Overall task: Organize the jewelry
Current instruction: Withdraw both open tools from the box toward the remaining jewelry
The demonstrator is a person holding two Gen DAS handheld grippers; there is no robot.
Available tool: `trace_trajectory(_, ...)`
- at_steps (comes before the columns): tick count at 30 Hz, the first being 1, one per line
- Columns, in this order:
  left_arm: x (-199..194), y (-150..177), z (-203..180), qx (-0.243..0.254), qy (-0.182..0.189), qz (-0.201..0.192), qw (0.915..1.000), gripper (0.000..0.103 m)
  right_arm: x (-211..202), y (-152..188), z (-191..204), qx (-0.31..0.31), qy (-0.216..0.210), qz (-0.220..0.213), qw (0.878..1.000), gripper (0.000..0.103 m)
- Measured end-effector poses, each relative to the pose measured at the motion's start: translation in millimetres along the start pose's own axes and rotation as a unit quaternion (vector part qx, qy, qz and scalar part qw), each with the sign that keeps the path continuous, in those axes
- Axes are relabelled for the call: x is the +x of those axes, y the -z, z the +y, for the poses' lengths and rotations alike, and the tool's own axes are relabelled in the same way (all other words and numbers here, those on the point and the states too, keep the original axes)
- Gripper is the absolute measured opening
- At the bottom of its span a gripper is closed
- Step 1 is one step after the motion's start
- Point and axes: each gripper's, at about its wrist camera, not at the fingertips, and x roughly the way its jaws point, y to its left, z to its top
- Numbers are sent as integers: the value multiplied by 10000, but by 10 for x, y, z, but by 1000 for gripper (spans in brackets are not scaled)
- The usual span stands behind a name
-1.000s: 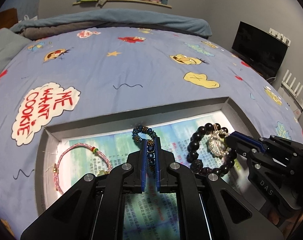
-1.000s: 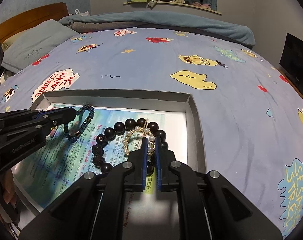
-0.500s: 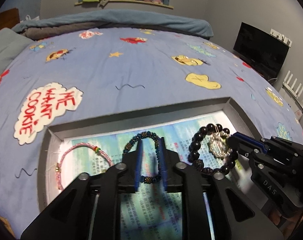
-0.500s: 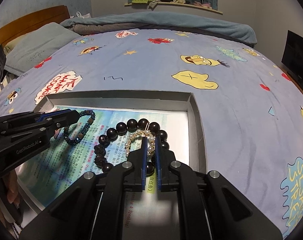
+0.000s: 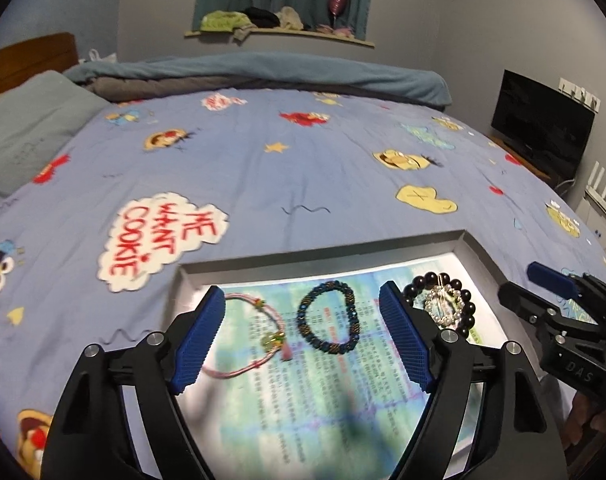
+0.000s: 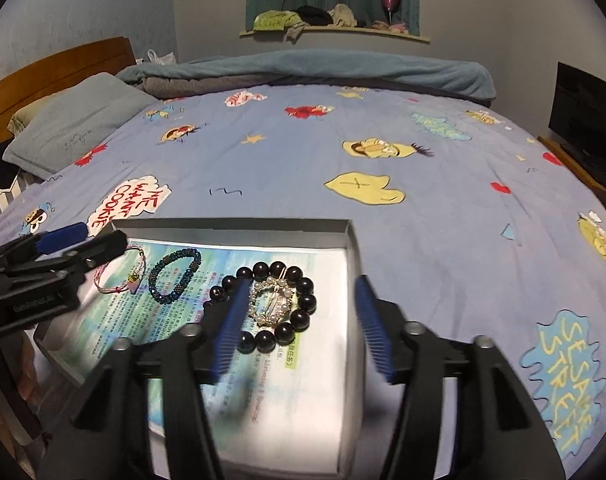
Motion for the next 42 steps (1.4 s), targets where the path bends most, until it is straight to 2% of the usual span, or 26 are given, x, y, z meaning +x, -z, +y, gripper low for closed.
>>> trace_trajectory(3,-158,-4,23,-29,-111,-77,9999,92,-156,1,-33,58,4,-145,9999,80)
trace_trajectory(6,-315,-10,23,-39,-157,-84,9998,93,-333,-24,-71,130,27,-253,9996,93)
trace_trajectory(8,-429,-8,15,-41,-155,-109,9998,94,-447,-43,-89,159,42,-369,9992,97)
trace_trajectory(15,-965,3,19,158,-272,-233,9992,95,-887,-21,-184,284,-49,-453,9986,97)
trace_trajectory(19,-1305,33,40,148,-158,-384,9990,96,-1159,41,-227,279,-33,-455,9986,97)
trace_trajectory(23,-1590,155,-1,371,-241,-453,9980,96,-1417,174,-221,174,19,-489,9986,97)
trace_trajectory(27,-1807,315,-8,394,-165,-467,9980,96,-1580,319,-197,169,-17,-499,9986,97)
trace_trajectory(34,-1993,633,9,342,-144,-452,9983,97,-1789,643,-104,122,-26,-530,9985,97)
trace_trajectory(42,-1951,1039,27,336,-273,-299,9986,97,-1777,1073,-36,111,-30,-405,9991,97)
